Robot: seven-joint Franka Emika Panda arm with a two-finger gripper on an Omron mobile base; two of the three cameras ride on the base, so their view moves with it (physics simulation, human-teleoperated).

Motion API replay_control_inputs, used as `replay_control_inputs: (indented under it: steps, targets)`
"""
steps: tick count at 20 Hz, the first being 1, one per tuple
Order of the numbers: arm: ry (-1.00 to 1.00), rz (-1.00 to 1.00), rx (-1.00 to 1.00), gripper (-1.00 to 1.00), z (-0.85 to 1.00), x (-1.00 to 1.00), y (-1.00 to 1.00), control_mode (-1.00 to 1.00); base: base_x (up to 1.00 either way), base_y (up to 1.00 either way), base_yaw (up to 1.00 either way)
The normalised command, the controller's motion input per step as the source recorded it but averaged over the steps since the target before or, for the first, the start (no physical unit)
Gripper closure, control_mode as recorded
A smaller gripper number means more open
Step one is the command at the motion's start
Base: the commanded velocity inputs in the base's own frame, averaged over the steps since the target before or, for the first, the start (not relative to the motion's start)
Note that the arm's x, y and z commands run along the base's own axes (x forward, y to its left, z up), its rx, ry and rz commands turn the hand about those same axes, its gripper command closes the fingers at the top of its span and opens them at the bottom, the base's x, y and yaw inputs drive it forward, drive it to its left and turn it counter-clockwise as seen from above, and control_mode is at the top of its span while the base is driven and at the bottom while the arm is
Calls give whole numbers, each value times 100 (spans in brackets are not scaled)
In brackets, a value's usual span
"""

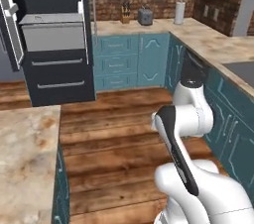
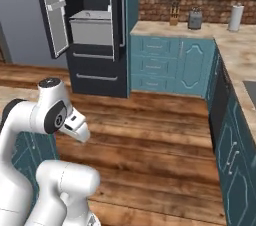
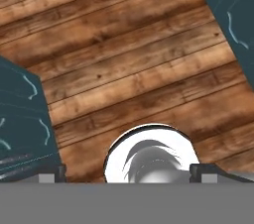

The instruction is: Gather the cucumber and corn from the fridge and place them on a tray on the dining counter. Then gather the chicken drumstick and steak from the fridge and place them on the other tray.

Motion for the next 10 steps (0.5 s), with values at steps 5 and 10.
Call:
replay_control_inputs:
  steps: [5, 10]
  targets:
    - [0, 0, 0, -100, 0, 0, 0, 100, 100, -35, 19]
    - [0, 0, 0, -100, 0, 0, 0, 100, 100, -17, 39]
